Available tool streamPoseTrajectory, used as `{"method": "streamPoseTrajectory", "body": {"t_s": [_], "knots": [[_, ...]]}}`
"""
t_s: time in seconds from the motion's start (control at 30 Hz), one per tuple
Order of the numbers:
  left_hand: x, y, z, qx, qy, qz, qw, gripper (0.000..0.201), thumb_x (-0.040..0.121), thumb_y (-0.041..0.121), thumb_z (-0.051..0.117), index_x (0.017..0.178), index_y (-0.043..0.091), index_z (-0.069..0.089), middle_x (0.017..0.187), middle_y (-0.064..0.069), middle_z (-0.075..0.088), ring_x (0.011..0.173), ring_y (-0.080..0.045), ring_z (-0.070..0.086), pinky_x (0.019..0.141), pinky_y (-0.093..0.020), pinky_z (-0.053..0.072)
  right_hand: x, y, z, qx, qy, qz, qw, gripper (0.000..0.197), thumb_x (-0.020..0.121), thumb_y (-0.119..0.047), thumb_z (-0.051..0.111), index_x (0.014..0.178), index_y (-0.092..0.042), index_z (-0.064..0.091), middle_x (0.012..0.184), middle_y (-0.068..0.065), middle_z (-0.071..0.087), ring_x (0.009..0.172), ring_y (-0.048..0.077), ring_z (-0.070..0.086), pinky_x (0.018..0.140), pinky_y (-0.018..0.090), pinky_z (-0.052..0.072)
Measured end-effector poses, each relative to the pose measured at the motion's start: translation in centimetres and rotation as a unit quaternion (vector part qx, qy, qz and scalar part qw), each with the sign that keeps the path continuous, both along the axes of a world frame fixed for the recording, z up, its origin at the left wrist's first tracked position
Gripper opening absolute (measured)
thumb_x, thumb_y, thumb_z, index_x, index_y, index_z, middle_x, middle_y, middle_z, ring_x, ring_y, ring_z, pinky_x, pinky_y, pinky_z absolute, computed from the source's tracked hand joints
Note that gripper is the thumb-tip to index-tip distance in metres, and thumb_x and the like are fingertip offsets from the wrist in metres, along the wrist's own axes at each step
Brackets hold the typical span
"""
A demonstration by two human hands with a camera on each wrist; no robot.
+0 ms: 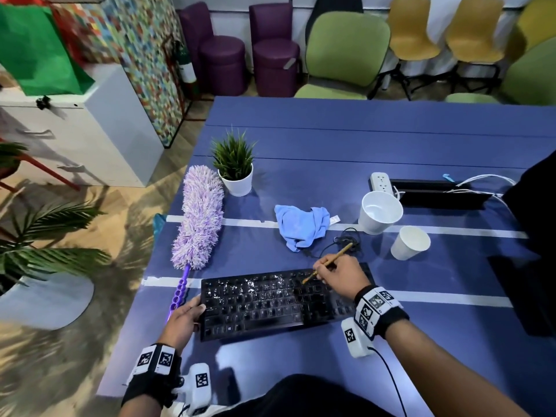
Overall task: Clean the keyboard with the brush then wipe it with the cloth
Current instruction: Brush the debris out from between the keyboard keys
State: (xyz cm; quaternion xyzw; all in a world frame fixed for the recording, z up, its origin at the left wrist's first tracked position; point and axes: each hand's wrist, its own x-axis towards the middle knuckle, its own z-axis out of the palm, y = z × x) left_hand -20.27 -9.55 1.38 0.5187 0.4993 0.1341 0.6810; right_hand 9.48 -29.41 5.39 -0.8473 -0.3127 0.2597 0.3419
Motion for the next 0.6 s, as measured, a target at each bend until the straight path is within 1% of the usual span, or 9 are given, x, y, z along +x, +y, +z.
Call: {"method": "streamPoseTrajectory", "body": {"t_s": [0.07,0.13,0.2,0.23,0.3,0.43,0.47,0.53,0.6], "knots": [[-0.1,0.4,-0.7,-0.001,0.012,0.0,1.0,0.034,0.094,-0.003,0.041,0.121,0.012,0.057,0.082,0.002,0.072,0.067,-0.008,0.068,0.057,-0.015,0.051,-0.2,-0.1,-0.3,-0.026,-0.009,0.036,0.999,0.019,0.091,-0.027,0.06,0.076,-0.025,0.07,0.073,-0.003,0.073,0.069,0.012,0.068,0.071,0.023,0.055],[-0.2,0.7,-1.5,-0.01,0.021,0.0,1.0,0.035,0.094,-0.002,0.041,0.124,0.006,0.057,0.099,-0.013,0.07,0.087,-0.024,0.066,0.077,-0.029,0.053,-0.2,-0.2,-0.7,-0.021,-0.066,0.026,0.997,0.02,0.093,-0.031,0.056,0.078,-0.028,0.067,0.079,-0.005,0.073,0.073,0.009,0.066,0.076,0.023,0.053],[-0.3,0.8,-1.8,-0.022,0.02,0.007,1.0,0.037,0.094,-0.003,0.042,0.129,0.0,0.054,0.113,-0.021,0.065,0.103,-0.032,0.061,0.099,-0.044,0.045,0.1,-0.2,-0.7,-0.014,-0.052,-0.004,0.999,0.02,0.092,-0.03,0.057,0.075,-0.028,0.066,0.076,-0.004,0.073,0.071,0.01,0.066,0.075,0.023,0.053],[-0.4,1.0,-2.0,-0.025,0.018,0.01,0.999,0.038,0.093,-0.004,0.041,0.129,-0.001,0.054,0.118,-0.023,0.063,0.106,-0.033,0.059,0.105,-0.047,0.04,0.1,-0.1,-0.6,-0.018,-0.037,-0.011,0.999,0.02,0.091,-0.028,0.059,0.073,-0.027,0.067,0.072,-0.003,0.072,0.069,0.01,0.066,0.073,0.023,0.053],[-0.3,1.0,-2.2,-0.027,0.03,0.008,0.999,0.036,0.094,-0.005,0.04,0.127,0.0,0.055,0.119,-0.024,0.062,0.102,-0.032,0.06,0.103,-0.046,0.041,0.0,0.1,-0.4,-0.036,-0.032,0.002,0.999,0.02,0.091,-0.026,0.059,0.075,-0.022,0.071,0.073,-0.005,0.072,0.068,0.009,0.065,0.073,0.023,0.052],[0.3,0.7,-1.7,-0.027,0.025,0.014,0.999,0.032,0.093,-0.008,0.037,0.115,0.004,0.059,0.092,-0.013,0.071,0.074,-0.017,0.07,0.071,-0.025,0.056,0.3,-0.2,-0.7,-0.024,-0.064,-0.006,0.998,0.021,0.093,-0.027,0.058,0.076,-0.022,0.069,0.078,-0.01,0.07,0.072,0.008,0.063,0.08,0.02,0.05],[0.3,0.6,-1.4,-0.027,0.024,0.018,0.999,0.032,0.094,-0.007,0.037,0.115,0.004,0.059,0.092,-0.012,0.071,0.076,-0.017,0.07,0.074,-0.026,0.056,0.5,-0.3,-0.8,-0.024,-0.045,-0.012,0.999,0.021,0.092,-0.029,0.059,0.073,-0.024,0.068,0.074,-0.008,0.072,0.069,0.009,0.065,0.079,0.023,0.053],[0.3,0.4,-1.0,-0.026,0.033,0.035,0.998,0.035,0.094,-0.005,0.04,0.125,0.0,0.055,0.111,-0.019,0.067,0.099,-0.027,0.066,0.095,-0.037,0.049,0.5,-0.4,-0.7,-0.038,-0.026,-0.002,0.999,0.021,0.091,-0.029,0.061,0.07,-0.026,0.067,0.069,-0.007,0.071,0.066,0.008,0.066,0.077,0.028,0.056],[0.3,0.5,-1.4,-0.036,0.034,0.05,0.998,0.038,0.095,-0.002,0.043,0.132,-0.002,0.05,0.126,-0.024,0.059,0.119,-0.035,0.056,0.109,-0.047,0.036,0.3,-0.7,-0.8,-0.052,-0.056,0.022,0.997,0.019,0.093,-0.029,0.058,0.078,-0.027,0.069,0.08,-0.008,0.072,0.074,0.008,0.064,0.083,0.028,0.054]]}}
